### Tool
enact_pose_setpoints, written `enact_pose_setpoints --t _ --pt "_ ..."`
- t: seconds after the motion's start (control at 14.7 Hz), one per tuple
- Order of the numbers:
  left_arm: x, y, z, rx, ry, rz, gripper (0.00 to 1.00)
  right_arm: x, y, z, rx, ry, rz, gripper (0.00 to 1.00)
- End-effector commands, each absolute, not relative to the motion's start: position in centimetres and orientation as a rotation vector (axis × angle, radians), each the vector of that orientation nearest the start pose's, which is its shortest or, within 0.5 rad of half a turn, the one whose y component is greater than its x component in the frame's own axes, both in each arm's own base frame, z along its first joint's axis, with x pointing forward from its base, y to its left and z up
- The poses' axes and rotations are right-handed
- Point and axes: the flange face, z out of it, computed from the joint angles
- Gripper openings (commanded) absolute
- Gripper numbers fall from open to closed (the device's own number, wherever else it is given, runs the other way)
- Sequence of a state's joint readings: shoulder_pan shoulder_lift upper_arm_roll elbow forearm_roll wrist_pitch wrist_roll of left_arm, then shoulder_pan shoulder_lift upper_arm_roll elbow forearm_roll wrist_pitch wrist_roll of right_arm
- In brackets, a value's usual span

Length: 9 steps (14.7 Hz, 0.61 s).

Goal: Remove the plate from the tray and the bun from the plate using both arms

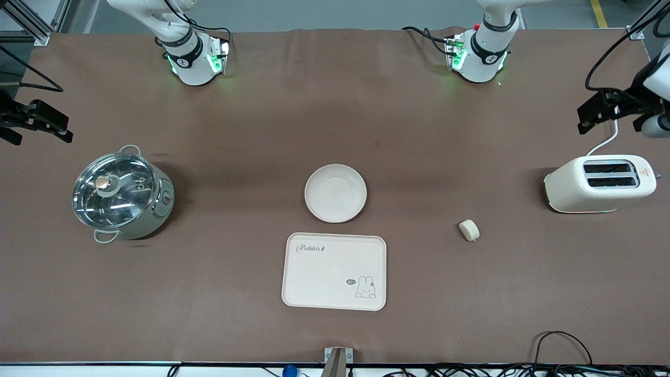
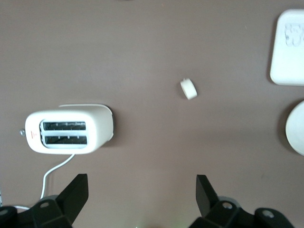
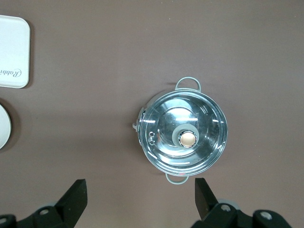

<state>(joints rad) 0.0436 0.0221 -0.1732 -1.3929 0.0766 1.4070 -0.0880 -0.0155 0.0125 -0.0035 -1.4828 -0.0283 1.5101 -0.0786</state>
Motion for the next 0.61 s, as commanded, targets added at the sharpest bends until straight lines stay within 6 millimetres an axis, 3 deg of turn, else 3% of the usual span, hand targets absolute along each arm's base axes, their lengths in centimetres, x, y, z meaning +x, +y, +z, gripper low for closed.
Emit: enact_pose_setpoints --t 0.0,0.2,0.54 --pt "51.0 -5.3 67.6 -3.104 0.093 0.046 1.0 55.2 -1.2 65.3 -3.179 -0.111 -0.031 1.0" --pt "49.3 -5.9 67.8 -3.099 0.116 0.045 1.0 55.1 -0.2 65.6 -3.179 -0.133 -0.037 1.0" --pt "49.6 -6.0 68.9 -3.095 0.132 0.011 1.0 55.3 -0.4 65.4 -3.178 -0.121 -0.044 1.0"
